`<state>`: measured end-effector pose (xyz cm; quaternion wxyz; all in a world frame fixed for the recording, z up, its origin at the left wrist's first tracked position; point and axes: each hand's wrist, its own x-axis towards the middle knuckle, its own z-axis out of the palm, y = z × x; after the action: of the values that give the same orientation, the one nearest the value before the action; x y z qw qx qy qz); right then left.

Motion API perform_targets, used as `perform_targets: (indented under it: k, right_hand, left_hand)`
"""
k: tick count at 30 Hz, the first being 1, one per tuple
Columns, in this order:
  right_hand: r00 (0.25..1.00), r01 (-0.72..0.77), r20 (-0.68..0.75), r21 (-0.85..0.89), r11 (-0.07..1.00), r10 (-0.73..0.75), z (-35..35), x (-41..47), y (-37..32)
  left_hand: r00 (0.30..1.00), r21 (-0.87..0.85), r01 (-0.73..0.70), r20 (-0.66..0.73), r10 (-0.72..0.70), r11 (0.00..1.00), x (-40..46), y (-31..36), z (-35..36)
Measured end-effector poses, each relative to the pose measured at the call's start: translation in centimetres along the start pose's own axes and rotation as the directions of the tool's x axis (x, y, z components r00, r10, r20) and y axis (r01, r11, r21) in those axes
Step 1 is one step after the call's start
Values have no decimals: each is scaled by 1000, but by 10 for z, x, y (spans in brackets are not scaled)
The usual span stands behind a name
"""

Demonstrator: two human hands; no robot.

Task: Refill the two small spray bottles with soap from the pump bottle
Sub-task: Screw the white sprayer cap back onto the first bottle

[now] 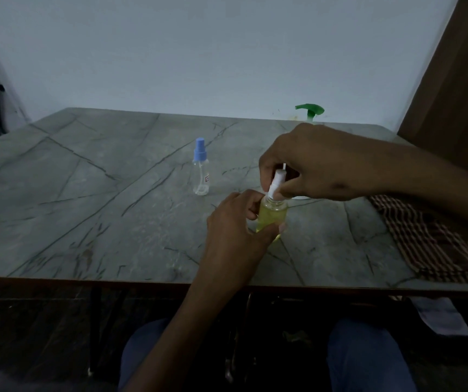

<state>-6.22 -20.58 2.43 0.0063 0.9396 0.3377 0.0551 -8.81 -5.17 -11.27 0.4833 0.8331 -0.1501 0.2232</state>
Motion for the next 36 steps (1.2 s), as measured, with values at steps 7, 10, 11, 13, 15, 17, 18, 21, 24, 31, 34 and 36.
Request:
perform_targets:
  k: [7, 10, 11, 13, 15, 17, 18, 21, 24, 31, 34, 36]
  right_hand:
    - [980, -153, -167, -272, 950, 110, 18, -2, -11]
    - [970, -190, -208, -335, 923, 124, 22, -1, -16]
    - [970, -173, -220, -332, 927, 102, 25, -1, -12]
    - [975, -112, -212, -237, 965, 61, 26, -3, -5]
    - [986, -57, -158, -18, 998, 53, 18, -9, -4]
    - [995, 11, -102, 56, 998, -5, 8, -15, -3]
    - [995, 38, -90, 59, 998, -32, 6, -17, -2]
    - [996, 31, -90, 63, 998, -25, 9, -19, 0]
    - [989, -50, -138, 37, 998, 55, 18, -15, -2]
    - [961, -206, -198, -54, 977, 192, 31, -8, -10]
    - [951, -244, -200, -27, 969, 234, 30, -9, -17]
    - [938, -276, -221, -9, 961, 267, 32, -11, -21]
  left_hand:
    - [999, -30, 25, -24, -26, 999, -2, 3, -2]
    - [999, -12, 43, -20, -43, 999, -2, 5, -1]
    - [999, -8, 49, -21, -49, 999, -2, 5, -1]
    - [998, -6, 53, -32, -53, 999, -2, 5, -1]
    - [999, 0, 51, -18, -51, 999, -2, 5, -2]
    - [999, 11, 34, 6, -34, 999, -1, 5, -2]
    - [1000, 9, 28, 7, -28, 1000, -1, 5, -2]
    - [1000, 4, 29, -3, -29, 1000, -1, 4, -1]
    - [1000, 30, 16, -3, -16, 999, 0, 2, 0]
    - [997, 60, 67, 26, -69, 996, 1, 4, 0]
    - [996, 56, 75, 49, -78, 996, 1, 3, -1]
    - [996, 71, 69, 54, -73, 995, 0, 2, -1]
